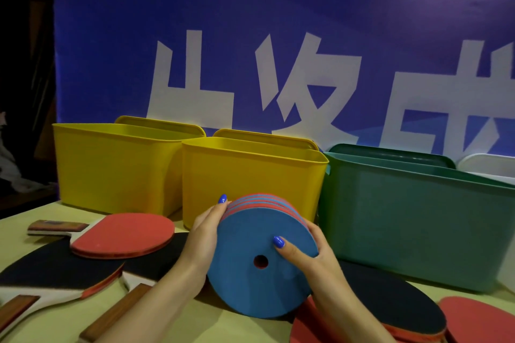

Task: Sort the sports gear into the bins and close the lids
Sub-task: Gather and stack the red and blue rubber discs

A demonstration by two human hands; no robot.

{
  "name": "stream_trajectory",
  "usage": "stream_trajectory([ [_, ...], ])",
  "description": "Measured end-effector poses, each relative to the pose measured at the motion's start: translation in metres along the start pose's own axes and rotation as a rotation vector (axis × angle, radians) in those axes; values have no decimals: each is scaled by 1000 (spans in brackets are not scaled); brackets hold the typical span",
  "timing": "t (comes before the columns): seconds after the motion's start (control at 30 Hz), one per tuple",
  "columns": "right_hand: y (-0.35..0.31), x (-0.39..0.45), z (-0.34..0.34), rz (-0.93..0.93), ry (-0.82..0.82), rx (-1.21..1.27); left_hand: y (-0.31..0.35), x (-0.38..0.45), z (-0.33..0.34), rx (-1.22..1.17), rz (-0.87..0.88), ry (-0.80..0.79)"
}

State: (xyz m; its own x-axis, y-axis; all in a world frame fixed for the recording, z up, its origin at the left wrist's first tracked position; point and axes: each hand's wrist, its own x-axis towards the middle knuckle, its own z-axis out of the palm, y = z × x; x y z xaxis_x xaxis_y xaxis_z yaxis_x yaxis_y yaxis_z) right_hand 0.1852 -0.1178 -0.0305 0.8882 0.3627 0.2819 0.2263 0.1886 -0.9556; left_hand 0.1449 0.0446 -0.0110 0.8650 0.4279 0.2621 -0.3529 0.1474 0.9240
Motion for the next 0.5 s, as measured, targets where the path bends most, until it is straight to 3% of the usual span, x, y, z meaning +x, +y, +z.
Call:
stream_trajectory([
  [0.27,-4,3,-8,-41,-36,-140,5,-6,3,-14,8,83],
  [0.5,-5,1,-4,-76,14,-184,-4,7,-2,-23,-14,58],
])
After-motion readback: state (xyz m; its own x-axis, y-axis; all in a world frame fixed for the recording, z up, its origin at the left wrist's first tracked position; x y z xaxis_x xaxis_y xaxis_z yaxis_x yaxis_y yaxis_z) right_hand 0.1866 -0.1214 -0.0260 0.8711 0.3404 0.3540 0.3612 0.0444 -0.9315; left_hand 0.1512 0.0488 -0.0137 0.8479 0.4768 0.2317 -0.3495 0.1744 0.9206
